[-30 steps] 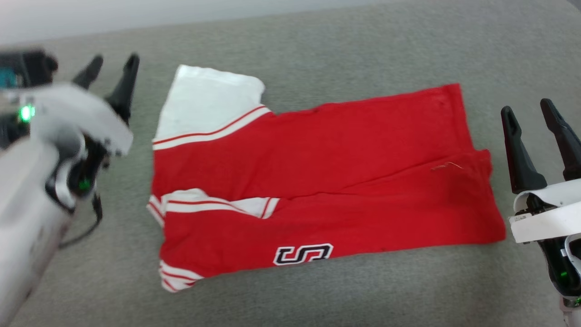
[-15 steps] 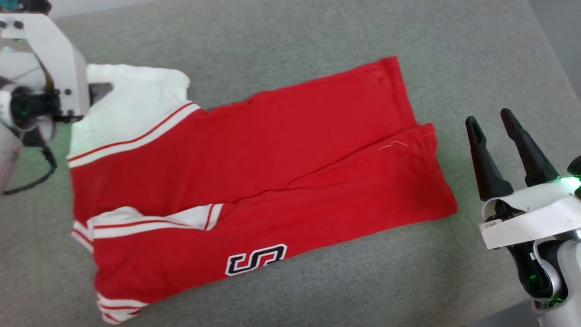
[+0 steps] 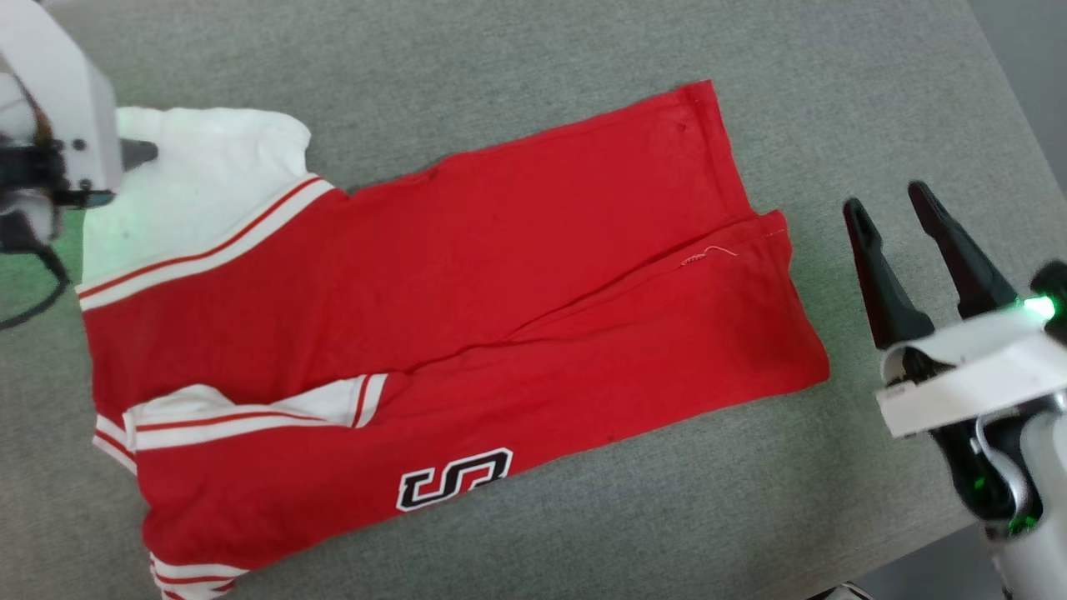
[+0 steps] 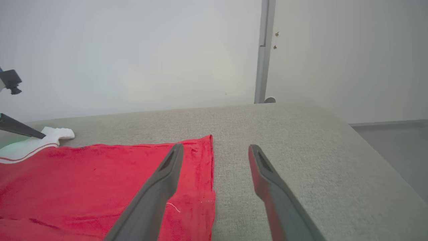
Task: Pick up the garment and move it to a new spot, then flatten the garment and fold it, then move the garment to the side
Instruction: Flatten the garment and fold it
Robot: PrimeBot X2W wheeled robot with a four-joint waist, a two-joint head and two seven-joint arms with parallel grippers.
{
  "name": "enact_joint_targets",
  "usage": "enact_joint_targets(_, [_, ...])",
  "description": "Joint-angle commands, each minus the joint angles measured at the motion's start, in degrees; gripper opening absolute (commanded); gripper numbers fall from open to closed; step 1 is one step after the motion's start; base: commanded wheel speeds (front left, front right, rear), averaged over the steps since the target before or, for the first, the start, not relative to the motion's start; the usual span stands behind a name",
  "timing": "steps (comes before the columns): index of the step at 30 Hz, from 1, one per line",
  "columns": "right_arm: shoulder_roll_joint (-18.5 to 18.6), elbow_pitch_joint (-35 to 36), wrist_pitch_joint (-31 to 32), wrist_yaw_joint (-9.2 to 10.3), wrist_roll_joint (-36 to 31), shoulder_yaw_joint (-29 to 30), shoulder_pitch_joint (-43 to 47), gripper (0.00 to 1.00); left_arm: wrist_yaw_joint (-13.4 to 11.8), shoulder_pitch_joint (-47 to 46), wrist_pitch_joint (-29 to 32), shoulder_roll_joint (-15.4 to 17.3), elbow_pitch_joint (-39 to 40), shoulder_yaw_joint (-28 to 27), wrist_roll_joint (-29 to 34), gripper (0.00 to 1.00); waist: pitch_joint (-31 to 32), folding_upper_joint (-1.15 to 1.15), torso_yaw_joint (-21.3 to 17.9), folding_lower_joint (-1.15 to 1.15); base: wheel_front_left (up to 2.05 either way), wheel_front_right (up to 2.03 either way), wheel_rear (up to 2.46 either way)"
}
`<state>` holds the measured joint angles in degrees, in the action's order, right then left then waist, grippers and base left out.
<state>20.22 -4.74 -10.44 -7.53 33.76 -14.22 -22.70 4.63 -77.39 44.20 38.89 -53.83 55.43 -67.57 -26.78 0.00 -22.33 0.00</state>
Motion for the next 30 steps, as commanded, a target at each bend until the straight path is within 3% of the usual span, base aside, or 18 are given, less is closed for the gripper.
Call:
enact_joint_targets(1, [0.7,-0.1,0.8,0.09,-0.4,-0.7,-1.9,1.00,0.7,2.2,0.5,-1.6,0.0,0.4,-0.7,0.00,0.1,0.00,0.4,0.00,0.00,0.00,0.00])
enact_joint_targets(6, [4.0,-3.6,8.6,0.09,-0.9,-4.2,-9.2,1.00,1.6,1.0,-0.4,-3.0,0.4,0.3,-1.0,0.00,-0.1,0.00,2.3,0.00,0.00,0.00,0.00])
enact_joint_targets(9, [6.6,-7.7,18.3,0.09,1.0,-8.3,-15.3,1.00,1.9,0.0,-0.7,-4.3,0.7,0.8,-0.6,0.00,-0.5,0.00,3.9,0.00,0.00,0.00,0.00])
enact_joint_targets(17, [10.5,-19.4,43.6,0.09,13.6,-16.2,-31.9,1.00,2.5,-2.9,-1.3,-7.5,1.9,1.6,0.0,0.00,-3.1,0.00,8.1,0.00,0.00,0.00,0.00])
enact_joint_targets(22, [11.3,-24.7,47.7,0.09,15.6,-19.4,-38.1,1.00,2.8,-4.2,-1.9,-9.5,2.5,2.1,-0.2,0.00,-4.9,0.00,10.1,0.00,0.00,0.00,0.00])
enact_joint_targets(30, [10.0,-31.1,48.0,0.09,17.2,-26.2,-43.4,1.00,2.8,-5.3,-3.8,-10.8,3.2,2.6,-0.8,0.00,-6.4,0.00,11.3,0.00,0.00,0.00,0.00])
